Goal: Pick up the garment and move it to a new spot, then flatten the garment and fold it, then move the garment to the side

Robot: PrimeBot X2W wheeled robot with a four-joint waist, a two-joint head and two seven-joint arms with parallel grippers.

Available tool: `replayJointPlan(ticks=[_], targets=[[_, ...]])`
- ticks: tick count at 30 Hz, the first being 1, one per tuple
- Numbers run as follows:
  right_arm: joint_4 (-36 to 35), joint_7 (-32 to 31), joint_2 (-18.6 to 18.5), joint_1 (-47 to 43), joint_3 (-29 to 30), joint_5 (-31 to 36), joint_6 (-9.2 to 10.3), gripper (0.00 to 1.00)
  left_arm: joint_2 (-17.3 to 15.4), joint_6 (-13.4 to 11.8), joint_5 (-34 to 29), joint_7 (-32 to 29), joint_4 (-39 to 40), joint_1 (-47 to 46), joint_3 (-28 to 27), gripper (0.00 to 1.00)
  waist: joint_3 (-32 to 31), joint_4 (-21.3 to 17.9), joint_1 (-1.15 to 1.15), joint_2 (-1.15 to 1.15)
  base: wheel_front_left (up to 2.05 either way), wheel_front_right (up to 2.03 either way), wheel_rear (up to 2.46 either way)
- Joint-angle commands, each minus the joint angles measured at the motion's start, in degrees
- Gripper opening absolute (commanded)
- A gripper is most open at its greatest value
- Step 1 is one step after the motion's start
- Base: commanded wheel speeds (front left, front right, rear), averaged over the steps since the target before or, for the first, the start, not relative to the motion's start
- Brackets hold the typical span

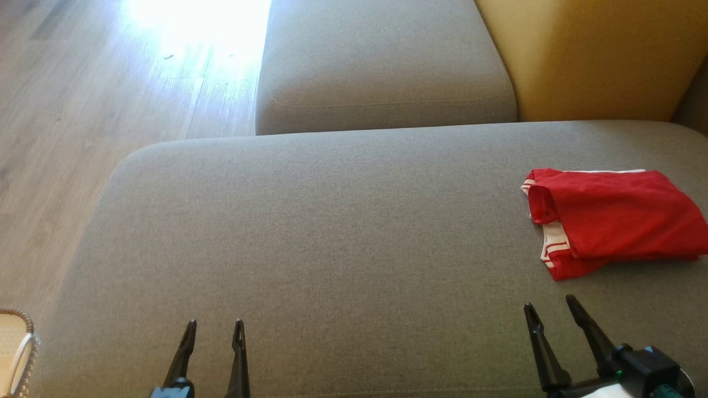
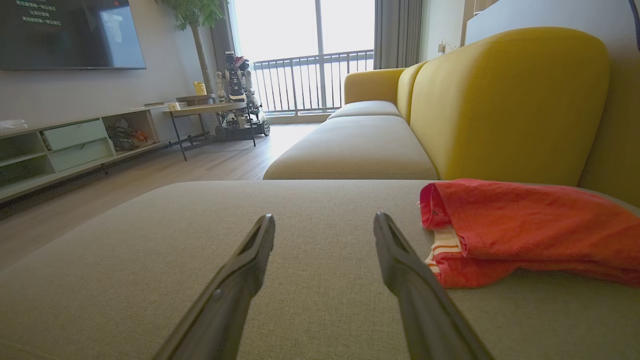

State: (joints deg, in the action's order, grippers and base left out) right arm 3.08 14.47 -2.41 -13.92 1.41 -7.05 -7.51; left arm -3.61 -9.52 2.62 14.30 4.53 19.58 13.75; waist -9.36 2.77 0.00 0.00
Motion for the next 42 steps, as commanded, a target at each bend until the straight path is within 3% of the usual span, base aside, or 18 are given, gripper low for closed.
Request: replayJointPlan(ticks=[1, 2, 13, 42], targets=[[-2.0, 0.5, -0.5, 1.8, -1.4, -0.2, 0.02, 1.00, 0.6, 0.3, 0.1, 0.7, 2.0, -2.6, -2.2, 1.00, 0.0, 0.1, 0.00, 0.00, 0.00, 0.00, 0.00], [0.0, 0.0, 0.0, 0.0, 0.0, 0.0, 0.00, 0.00, 0.0, 0.3, 0.1, 0.0, 0.0, 0.0, 0.0, 0.00, 0.0, 0.1, 0.00, 0.00, 0.00, 0.00, 0.00], [3.9, -0.8, -0.1, 0.0, -0.2, -4.1, 0.00, 0.00, -0.2, 0.9, 4.4, -0.8, -3.7, 0.2, -0.2, 0.00, 0.5, 0.0, 0.00, 0.00, 0.00, 0.00, 0.00], [5.7, -5.2, -0.9, 5.0, 0.2, -25.3, 0.01, 0.00, -1.0, 5.2, 27.1, -4.8, -8.1, -6.6, -3.8, 0.00, 2.7, -0.7, 0.00, 0.00, 0.00, 0.00, 0.00]])
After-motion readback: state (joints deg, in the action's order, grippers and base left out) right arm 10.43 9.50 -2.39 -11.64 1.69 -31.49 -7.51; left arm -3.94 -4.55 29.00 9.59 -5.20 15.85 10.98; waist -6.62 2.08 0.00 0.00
